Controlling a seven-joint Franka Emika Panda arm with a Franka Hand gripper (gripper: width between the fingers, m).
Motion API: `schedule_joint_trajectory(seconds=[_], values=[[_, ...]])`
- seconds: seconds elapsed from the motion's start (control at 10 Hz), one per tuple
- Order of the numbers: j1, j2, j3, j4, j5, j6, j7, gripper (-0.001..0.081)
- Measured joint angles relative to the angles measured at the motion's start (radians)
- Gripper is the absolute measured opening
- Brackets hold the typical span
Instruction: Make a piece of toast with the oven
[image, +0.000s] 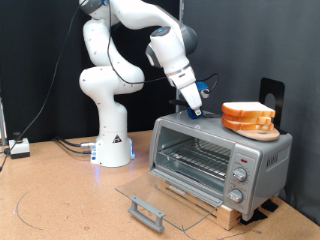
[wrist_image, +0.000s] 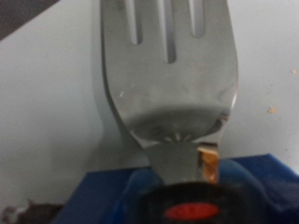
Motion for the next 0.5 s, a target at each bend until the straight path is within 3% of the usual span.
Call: schedule_joint_trajectory(seconds=[0.5], values=[[-0.002, 0.000, -0.004, 0.006, 0.016, -0.005, 0.001, 0.0448]])
